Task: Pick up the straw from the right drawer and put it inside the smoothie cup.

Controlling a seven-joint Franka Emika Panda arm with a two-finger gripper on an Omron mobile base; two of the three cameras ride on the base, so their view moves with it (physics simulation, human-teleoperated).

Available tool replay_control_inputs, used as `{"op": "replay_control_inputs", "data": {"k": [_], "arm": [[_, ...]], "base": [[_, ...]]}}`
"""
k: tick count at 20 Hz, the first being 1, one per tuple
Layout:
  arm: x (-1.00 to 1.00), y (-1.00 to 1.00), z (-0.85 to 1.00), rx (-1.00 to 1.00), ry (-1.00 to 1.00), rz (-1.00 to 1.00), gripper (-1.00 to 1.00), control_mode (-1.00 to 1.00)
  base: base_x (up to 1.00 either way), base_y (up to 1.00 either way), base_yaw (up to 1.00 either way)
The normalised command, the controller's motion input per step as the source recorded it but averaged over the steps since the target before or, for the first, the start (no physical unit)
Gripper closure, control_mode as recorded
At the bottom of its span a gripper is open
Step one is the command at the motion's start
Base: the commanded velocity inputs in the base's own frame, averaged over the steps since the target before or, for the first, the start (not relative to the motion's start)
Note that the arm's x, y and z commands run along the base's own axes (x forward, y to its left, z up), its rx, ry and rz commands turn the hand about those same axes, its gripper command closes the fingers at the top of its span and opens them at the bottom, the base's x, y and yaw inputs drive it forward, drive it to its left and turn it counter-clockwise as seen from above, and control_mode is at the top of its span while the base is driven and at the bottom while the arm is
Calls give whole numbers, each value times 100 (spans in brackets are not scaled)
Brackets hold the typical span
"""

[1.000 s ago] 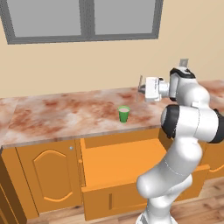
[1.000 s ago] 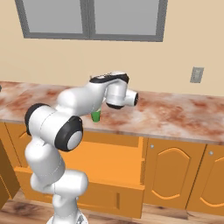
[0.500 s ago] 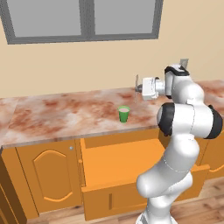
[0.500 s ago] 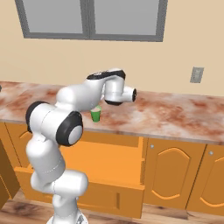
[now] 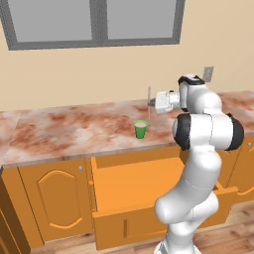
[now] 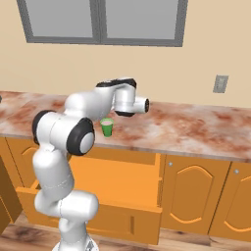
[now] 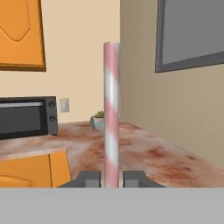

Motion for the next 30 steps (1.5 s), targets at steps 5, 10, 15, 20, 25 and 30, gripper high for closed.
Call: {"op": "replay_control_inputs", "data": {"k": [5,10,15,20,25,30], "arm": [[25,14,-26,0,0,0,100,-100],[21,4,-33,0,0,0,100,-100],[17,0,-35,0,0,0,100,-100],[17,0,-24,0,0,0,100,-100],[10,0,-15,0,-2,0,100,-100],[4,0,-9,0,-5,0,100,-100]], "base": [[0,0,0],[0,0,0],[0,0,0],[0,0,0],[0,0,0],[0,0,0]]}}
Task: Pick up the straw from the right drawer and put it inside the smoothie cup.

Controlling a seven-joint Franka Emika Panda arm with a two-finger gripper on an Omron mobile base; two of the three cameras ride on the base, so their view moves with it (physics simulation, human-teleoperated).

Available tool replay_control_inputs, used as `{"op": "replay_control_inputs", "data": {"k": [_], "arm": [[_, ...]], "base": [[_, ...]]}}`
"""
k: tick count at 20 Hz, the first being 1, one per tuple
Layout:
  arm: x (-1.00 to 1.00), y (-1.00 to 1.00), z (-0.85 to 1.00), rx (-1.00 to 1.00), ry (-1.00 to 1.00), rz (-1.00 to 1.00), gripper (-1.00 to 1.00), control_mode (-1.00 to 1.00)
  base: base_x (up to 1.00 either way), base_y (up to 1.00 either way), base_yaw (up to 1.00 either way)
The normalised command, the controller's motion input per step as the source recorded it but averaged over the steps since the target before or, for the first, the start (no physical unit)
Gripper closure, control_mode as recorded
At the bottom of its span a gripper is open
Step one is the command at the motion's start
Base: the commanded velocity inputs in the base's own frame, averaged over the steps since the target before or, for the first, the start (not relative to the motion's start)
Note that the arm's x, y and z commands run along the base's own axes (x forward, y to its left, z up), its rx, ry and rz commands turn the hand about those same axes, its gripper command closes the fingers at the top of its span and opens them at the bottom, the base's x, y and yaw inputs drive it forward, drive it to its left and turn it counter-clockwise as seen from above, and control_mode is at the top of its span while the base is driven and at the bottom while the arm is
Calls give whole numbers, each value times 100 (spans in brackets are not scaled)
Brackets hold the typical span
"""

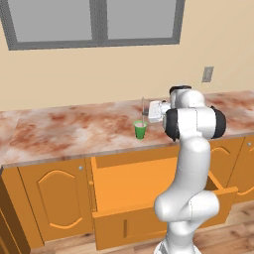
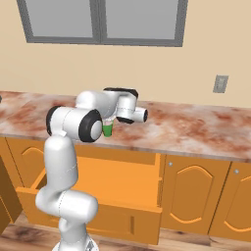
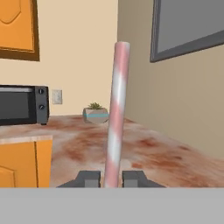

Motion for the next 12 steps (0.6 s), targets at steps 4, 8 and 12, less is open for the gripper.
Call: {"op": "replay_control_inputs", "data": {"k": [4,8,12], "arm": [[1,5,1,0,-7,0,100,-100],[0,8,16,0,-4,0,100,-100],[3,7,26,0,-2,0,100,-100]], "base": [[0,0,0],[0,0,0],[0,0,0]]}}
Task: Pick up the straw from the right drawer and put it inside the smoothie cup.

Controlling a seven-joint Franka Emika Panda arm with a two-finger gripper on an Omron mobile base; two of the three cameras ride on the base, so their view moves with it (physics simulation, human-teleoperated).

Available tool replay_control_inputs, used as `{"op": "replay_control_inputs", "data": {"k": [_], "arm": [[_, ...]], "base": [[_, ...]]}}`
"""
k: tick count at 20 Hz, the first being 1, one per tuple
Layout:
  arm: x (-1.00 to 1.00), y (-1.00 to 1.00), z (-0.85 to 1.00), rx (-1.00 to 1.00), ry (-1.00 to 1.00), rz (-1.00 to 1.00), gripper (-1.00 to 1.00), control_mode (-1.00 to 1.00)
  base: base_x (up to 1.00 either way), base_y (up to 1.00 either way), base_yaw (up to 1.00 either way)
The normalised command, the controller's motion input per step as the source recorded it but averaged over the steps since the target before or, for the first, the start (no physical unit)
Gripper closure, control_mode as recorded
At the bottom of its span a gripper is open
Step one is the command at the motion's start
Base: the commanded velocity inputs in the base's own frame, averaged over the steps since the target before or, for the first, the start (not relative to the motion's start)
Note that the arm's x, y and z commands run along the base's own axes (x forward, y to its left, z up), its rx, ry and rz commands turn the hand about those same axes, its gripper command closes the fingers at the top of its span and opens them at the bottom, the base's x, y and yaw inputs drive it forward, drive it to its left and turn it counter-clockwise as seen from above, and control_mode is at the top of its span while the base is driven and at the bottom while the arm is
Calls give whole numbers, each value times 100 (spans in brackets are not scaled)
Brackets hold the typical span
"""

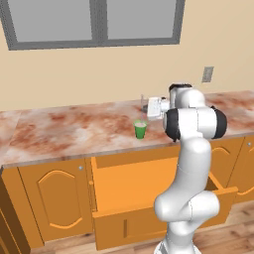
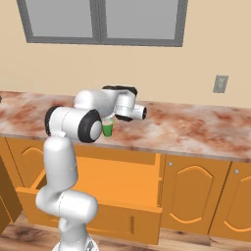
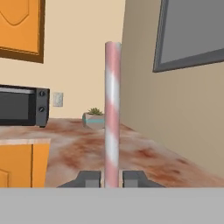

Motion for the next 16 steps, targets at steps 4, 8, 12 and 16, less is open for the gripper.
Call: {"op": "replay_control_inputs", "data": {"k": [4,8,12,16], "arm": [[8,1,24,0,0,0,100,-100],[19,0,-4,0,-2,0,100,-100],[18,0,-30,0,-3,0,100,-100],[15,0,-41,0,-1,0,100,-100]], "base": [[0,0,0],[0,0,0],[0,0,0],[0,0,0]]}}
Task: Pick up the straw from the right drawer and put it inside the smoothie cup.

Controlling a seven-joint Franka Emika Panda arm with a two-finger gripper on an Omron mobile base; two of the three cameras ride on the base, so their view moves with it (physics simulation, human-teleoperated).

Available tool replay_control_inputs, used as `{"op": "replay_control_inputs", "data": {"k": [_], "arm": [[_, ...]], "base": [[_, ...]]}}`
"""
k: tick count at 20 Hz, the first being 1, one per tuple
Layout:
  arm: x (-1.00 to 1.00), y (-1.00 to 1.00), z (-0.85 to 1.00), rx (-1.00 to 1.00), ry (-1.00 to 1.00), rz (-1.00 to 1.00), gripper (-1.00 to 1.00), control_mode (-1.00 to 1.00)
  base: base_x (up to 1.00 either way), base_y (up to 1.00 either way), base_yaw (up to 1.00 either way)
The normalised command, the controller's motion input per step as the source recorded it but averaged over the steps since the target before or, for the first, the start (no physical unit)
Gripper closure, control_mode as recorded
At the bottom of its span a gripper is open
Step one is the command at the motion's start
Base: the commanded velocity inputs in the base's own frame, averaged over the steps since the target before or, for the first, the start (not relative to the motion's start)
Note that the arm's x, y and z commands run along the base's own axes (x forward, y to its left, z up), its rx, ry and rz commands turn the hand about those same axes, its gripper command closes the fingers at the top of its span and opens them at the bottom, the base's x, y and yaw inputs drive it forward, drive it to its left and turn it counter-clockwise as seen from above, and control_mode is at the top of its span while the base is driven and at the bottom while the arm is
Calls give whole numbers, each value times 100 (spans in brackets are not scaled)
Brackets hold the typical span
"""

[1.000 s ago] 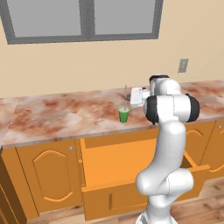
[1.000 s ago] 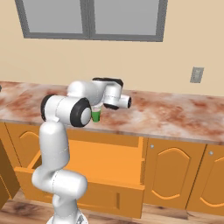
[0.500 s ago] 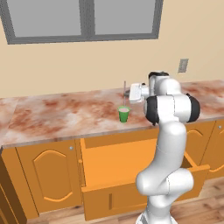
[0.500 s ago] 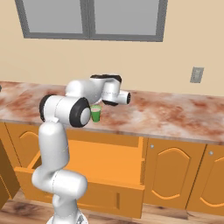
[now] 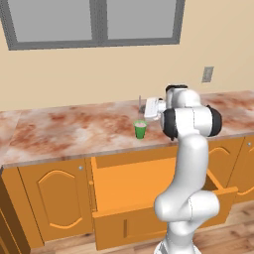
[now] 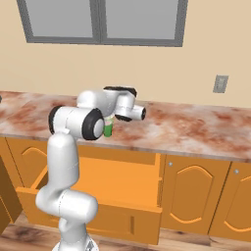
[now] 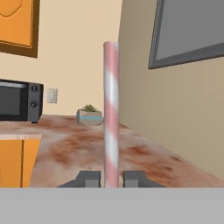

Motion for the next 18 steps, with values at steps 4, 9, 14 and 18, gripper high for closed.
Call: {"op": "replay_control_inputs", "data": {"k": [4,9,14,18], "arm": [[10,0,-39,0,0,0,100,-100],[10,0,-25,0,-2,0,100,-100],[7,0,-20,0,-4,0,100,-100],[1,0,-13,0,-5,0,-100,-100]], "base": [[0,0,0],[0,0,0],[0,0,0],[0,0,0]]}}
